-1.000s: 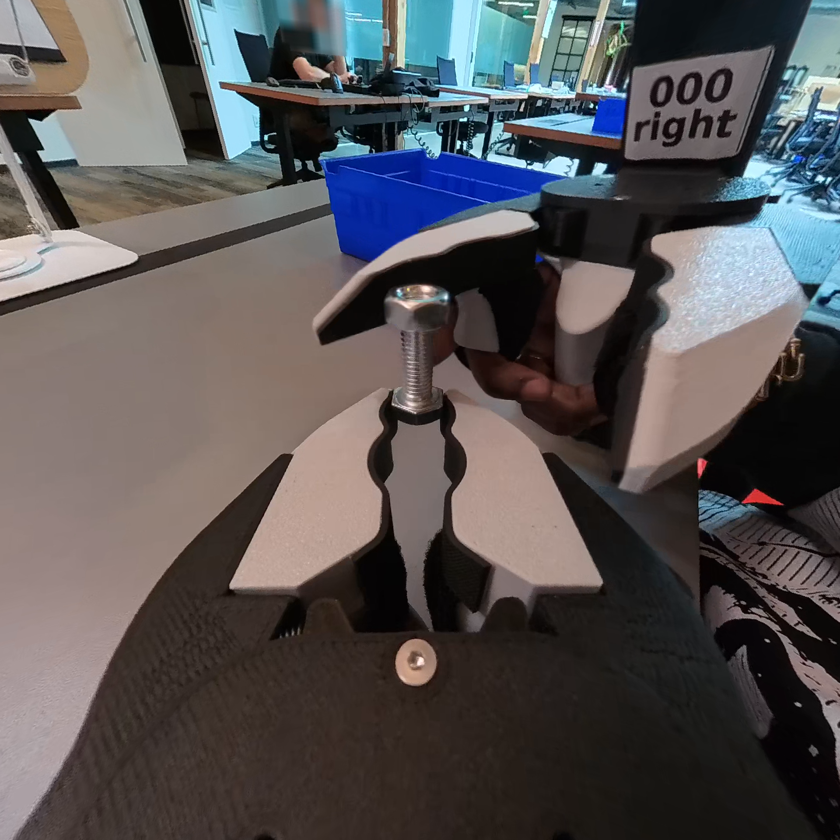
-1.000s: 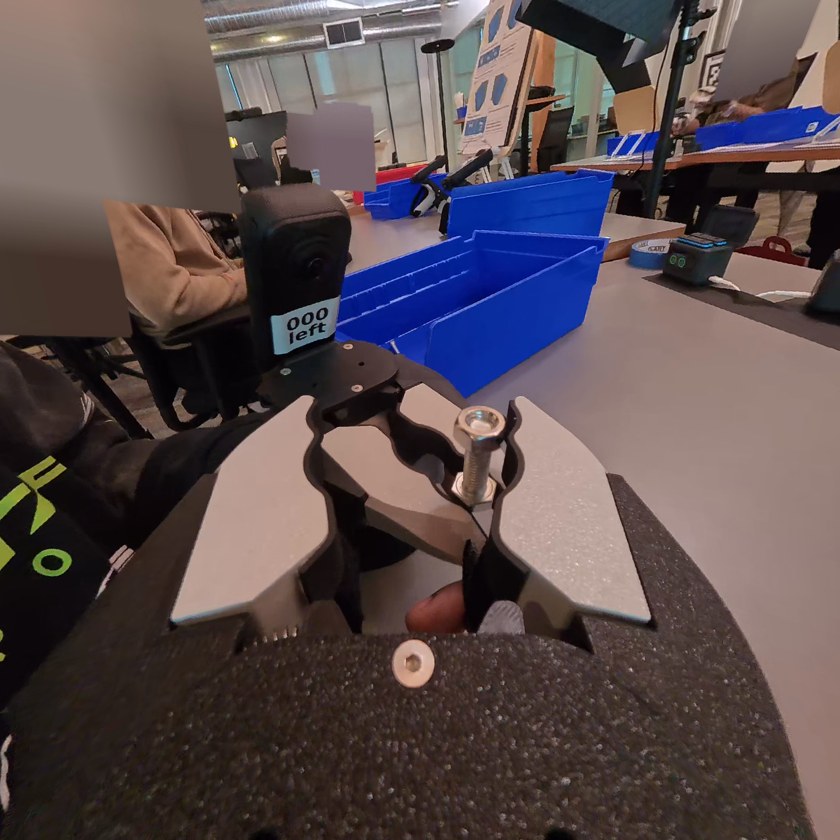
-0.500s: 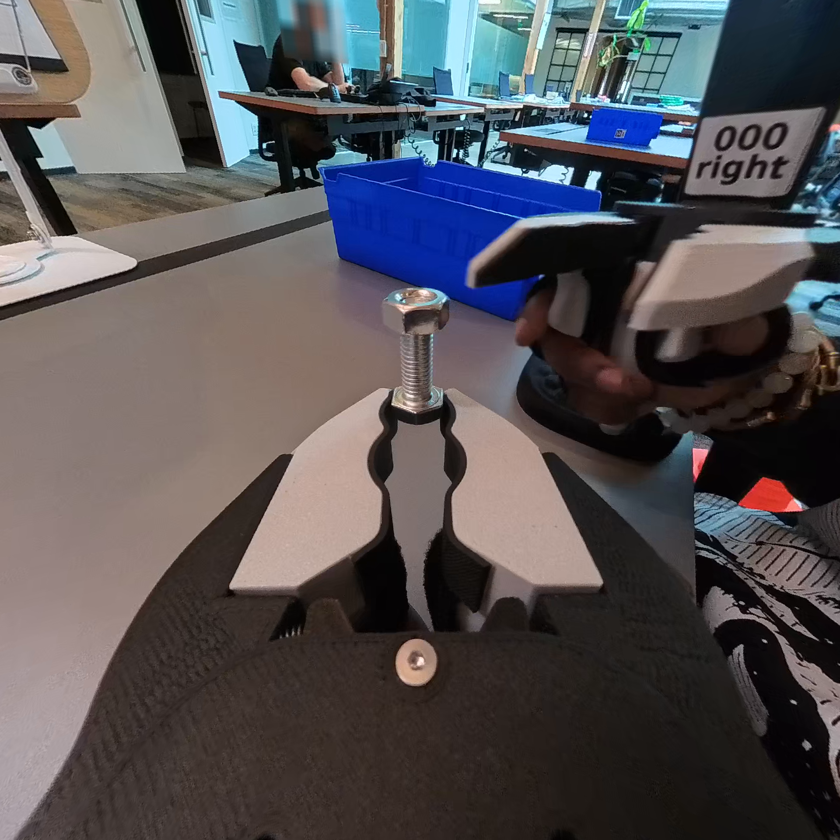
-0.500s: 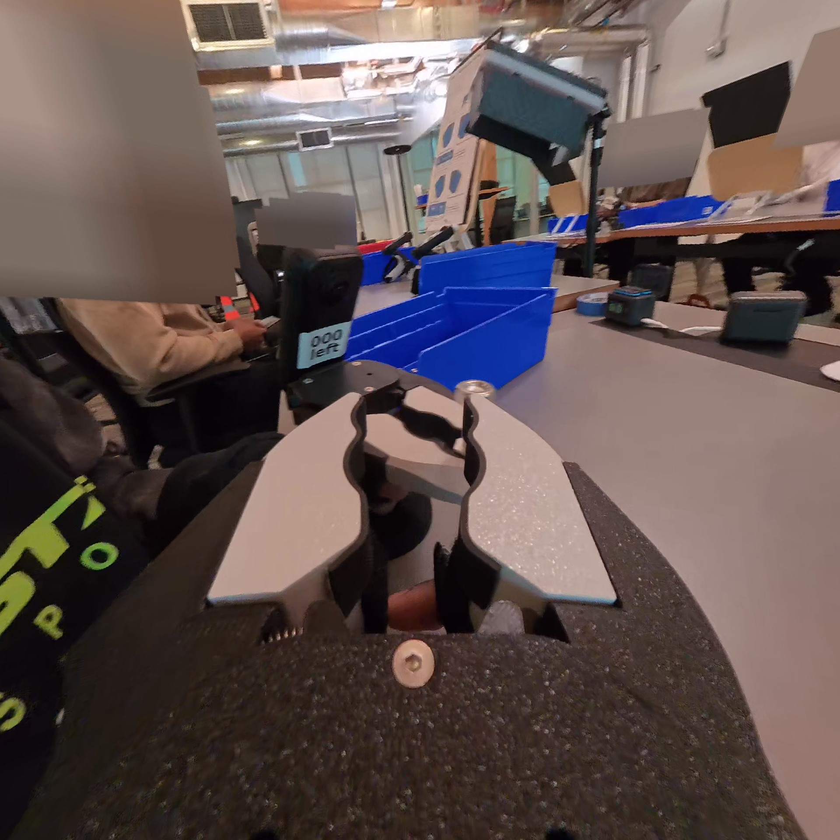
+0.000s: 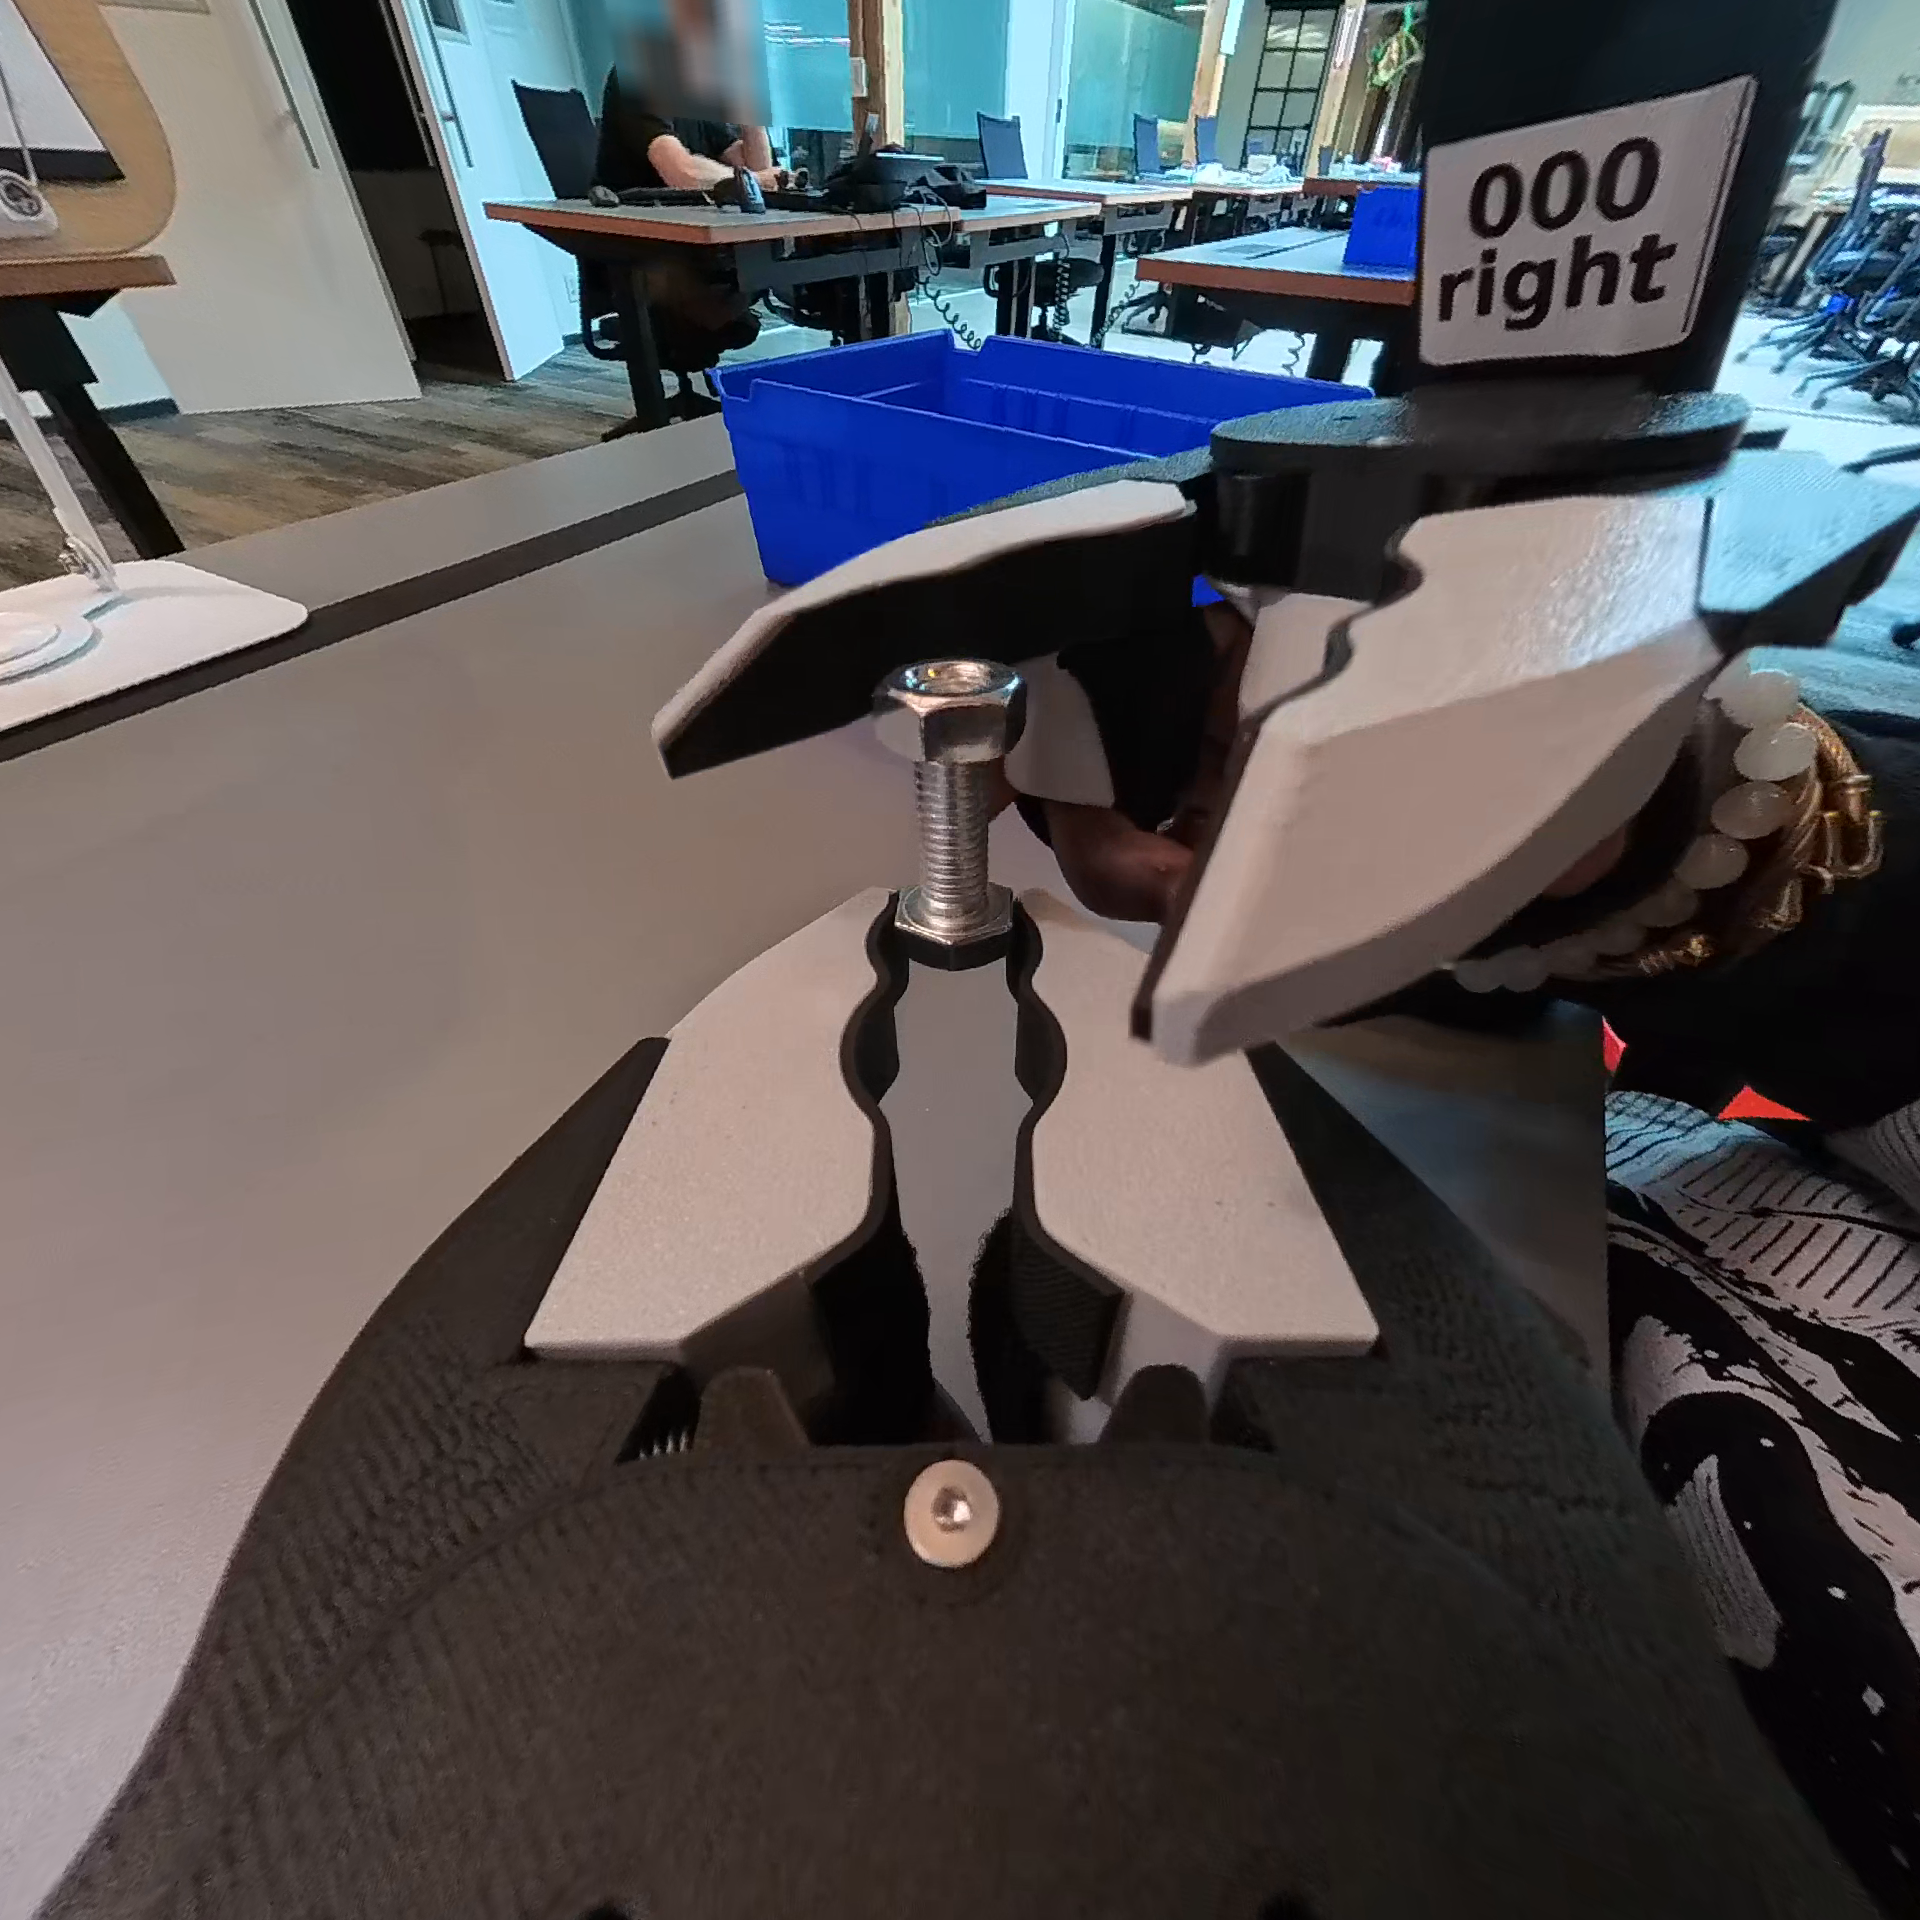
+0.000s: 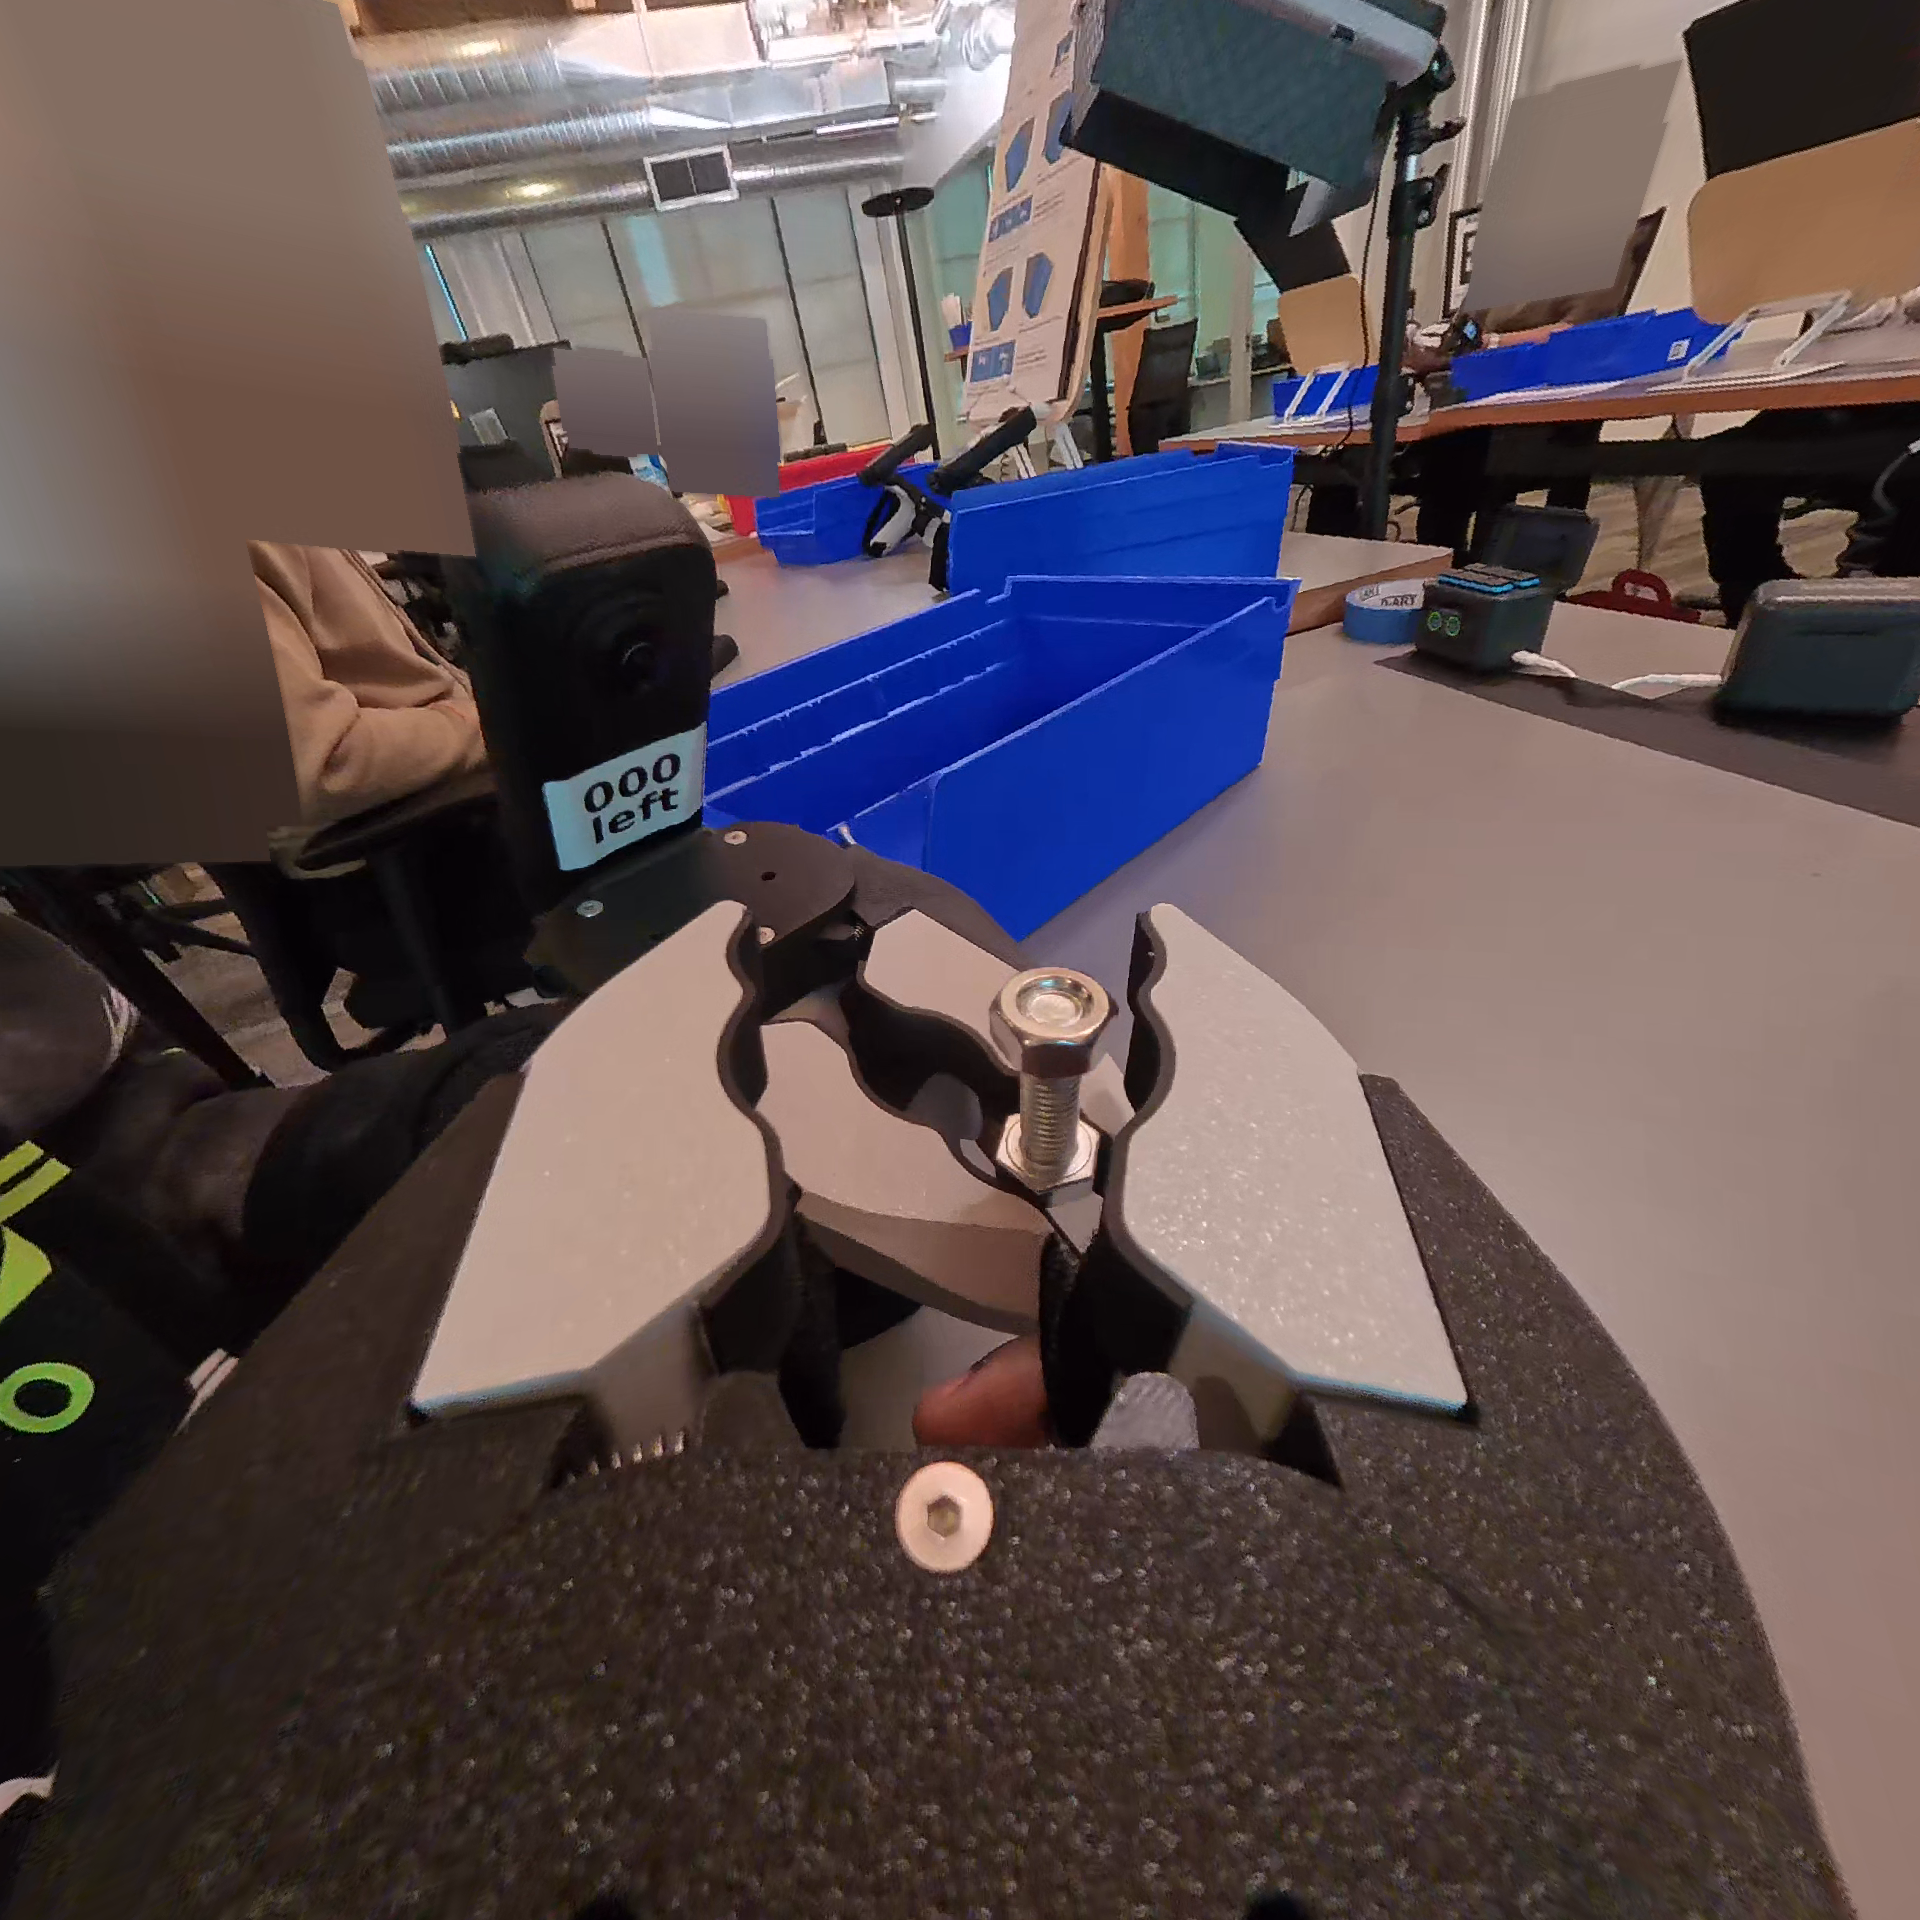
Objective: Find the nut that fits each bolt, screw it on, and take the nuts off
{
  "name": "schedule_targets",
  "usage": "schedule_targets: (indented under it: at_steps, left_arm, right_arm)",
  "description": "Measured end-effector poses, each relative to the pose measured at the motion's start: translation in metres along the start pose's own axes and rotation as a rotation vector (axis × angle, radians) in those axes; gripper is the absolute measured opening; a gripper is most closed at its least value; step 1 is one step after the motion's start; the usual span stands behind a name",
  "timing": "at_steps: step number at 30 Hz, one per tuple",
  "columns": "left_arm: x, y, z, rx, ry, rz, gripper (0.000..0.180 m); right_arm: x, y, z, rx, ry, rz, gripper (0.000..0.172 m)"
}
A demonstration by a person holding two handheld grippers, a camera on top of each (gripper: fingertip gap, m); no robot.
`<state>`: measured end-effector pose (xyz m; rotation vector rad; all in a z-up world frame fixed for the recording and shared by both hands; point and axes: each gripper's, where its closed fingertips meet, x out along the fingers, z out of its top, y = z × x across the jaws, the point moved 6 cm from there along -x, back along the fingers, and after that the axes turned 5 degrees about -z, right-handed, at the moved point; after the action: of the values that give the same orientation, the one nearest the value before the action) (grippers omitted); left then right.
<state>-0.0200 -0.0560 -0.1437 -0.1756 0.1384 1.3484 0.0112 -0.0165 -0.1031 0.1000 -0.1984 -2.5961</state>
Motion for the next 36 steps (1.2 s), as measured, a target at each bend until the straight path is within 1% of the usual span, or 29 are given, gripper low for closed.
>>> schedule_targets:
  at_steps: [5,7,13,14,15,16,17,20,22,24,27,31,36]
  left_arm:
    - [-0.001,0.002,0.0,-0.012,-0.004,0.012,0.018]
    - [0.0,0.002,0.0,-0.012,-0.003,0.014,0.018]
    - [-0.001,0.003,0.0,-0.024,-0.01,0.012,0.018]
    - [-0.001,0.003,0.0,-0.025,-0.011,0.013,0.018]
    - [-0.001,0.003,0.0,-0.026,-0.012,0.013,0.018]
    - [-0.001,0.003,0.0,-0.028,-0.011,0.011,0.018]
    - [-0.001,0.003,0.0,-0.027,-0.009,0.01,0.018]
    - [-0.001,0.002,0.0,-0.022,-0.008,0.01,0.018]
    - [-0.001,0.002,0.0,-0.022,-0.011,0.008,0.018]
    - [-0.001,0.002,0.001,-0.018,-0.014,0.001,0.018]
    - [-0.001,0.0,0.0,-0.007,-0.011,-0.009,0.018]
    - [0.001,-0.002,-0.001,0.016,0.01,-0.015,0.018]
    - [0.002,-0.003,-0.002,0.031,0.024,-0.011,0.018]
  right_arm:
    - [-0.002,0.003,-0.003,-0.007,0.002,-0.006,0.068]
    - [-0.007,0.003,-0.003,-0.003,-0.005,-0.02,0.069]
    - [-0.026,0.008,-0.005,0.012,-0.034,-0.058,0.064]
    - [-0.03,0.009,-0.005,0.011,-0.038,-0.061,0.06]
    - [-0.033,0.012,-0.006,0.006,-0.044,-0.053,0.051]
    - [-0.037,0.016,-0.006,0.002,-0.053,-0.027,0.036]
    - [-0.04,0.018,-0.006,0.006,-0.066,-0.011,0.029]
    - [-0.044,0.015,-0.007,0.013,-0.084,-0.042,0.026]
    - [-0.043,0.009,-0.007,0.015,-0.106,-0.085,0.031]
    - [-0.038,0.002,-0.006,0.031,-0.118,-0.119,0.052]
    - [-0.024,-0.003,-0.005,0.039,-0.096,-0.112,0.072]
    - [-0.007,0.0,-0.003,0.019,-0.061,-0.078,0.074]
    - [0.001,0.002,-0.006,-0.002,-0.004,-0.069,0.068]
